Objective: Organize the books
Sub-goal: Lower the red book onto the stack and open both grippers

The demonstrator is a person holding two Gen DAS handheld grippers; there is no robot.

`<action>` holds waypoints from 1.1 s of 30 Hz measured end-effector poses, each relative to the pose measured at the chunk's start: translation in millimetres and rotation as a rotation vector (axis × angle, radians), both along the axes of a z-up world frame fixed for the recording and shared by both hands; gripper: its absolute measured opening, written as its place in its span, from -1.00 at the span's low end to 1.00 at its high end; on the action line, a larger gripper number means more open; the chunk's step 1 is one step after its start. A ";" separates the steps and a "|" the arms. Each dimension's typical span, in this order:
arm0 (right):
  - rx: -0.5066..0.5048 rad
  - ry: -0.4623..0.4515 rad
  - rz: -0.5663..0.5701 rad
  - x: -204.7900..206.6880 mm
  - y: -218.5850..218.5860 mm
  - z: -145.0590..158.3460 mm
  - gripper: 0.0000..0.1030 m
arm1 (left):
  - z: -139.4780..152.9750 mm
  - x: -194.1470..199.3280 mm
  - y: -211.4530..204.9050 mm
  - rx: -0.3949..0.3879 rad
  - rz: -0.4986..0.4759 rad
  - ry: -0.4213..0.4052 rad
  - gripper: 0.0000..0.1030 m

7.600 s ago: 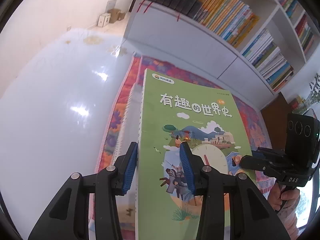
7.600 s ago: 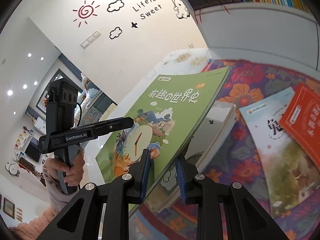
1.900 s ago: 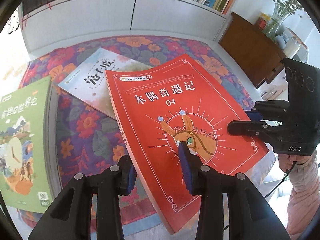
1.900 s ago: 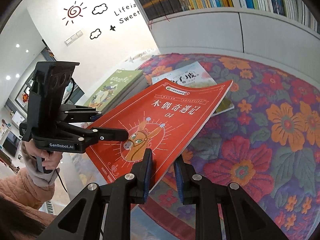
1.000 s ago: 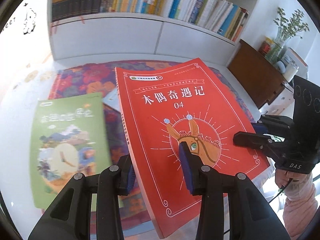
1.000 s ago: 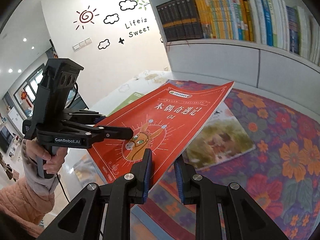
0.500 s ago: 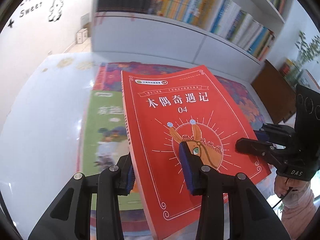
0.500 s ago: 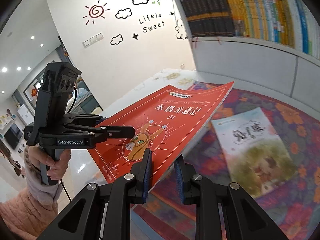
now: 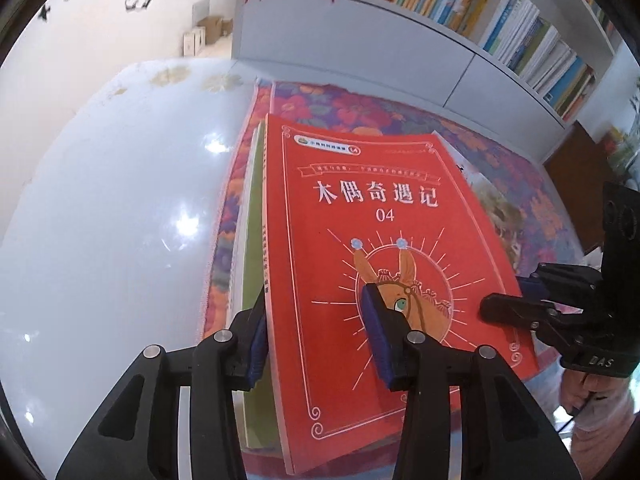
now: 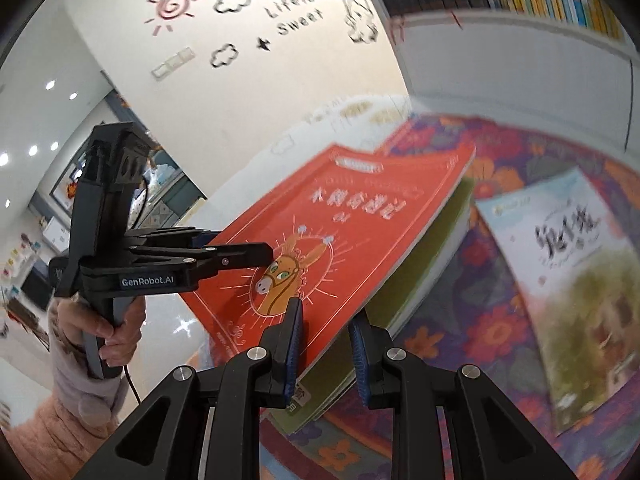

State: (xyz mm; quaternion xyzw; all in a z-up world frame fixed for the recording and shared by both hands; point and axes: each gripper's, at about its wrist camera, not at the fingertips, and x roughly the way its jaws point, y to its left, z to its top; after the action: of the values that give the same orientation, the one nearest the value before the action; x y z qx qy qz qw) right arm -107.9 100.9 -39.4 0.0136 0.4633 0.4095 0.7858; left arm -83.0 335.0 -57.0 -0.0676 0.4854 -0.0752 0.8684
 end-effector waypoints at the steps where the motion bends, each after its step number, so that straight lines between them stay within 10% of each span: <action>1: -0.016 0.011 -0.017 0.3 0.4 -3.7 -0.56 | 0.3 -1.2 -2.6 0.034 0.002 -0.001 -0.22; 6: -0.008 0.047 -0.048 4.4 -2.8 -7.2 -0.51 | -0.4 -2.5 -19.2 0.191 -0.012 -0.017 -0.21; 21: -0.097 0.017 -0.015 -8.9 18.7 -4.8 -0.24 | -3.5 -8.9 3.1 0.113 0.056 0.003 -0.17; 26: -0.137 0.041 -0.073 -9.3 12.8 0.5 0.47 | -2.2 -12.1 5.0 0.124 0.072 0.006 -0.16; 33: -0.178 0.155 -0.055 -1.8 20.4 -16.5 0.48 | -3.1 -11.7 8.2 0.113 0.078 0.007 -0.13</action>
State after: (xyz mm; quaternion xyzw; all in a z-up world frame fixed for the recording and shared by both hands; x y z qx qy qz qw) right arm -109.7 121.4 -55.9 -0.0117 0.5567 0.3429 0.7565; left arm -94.7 343.2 -60.1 -0.0374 0.4889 -0.0136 0.8714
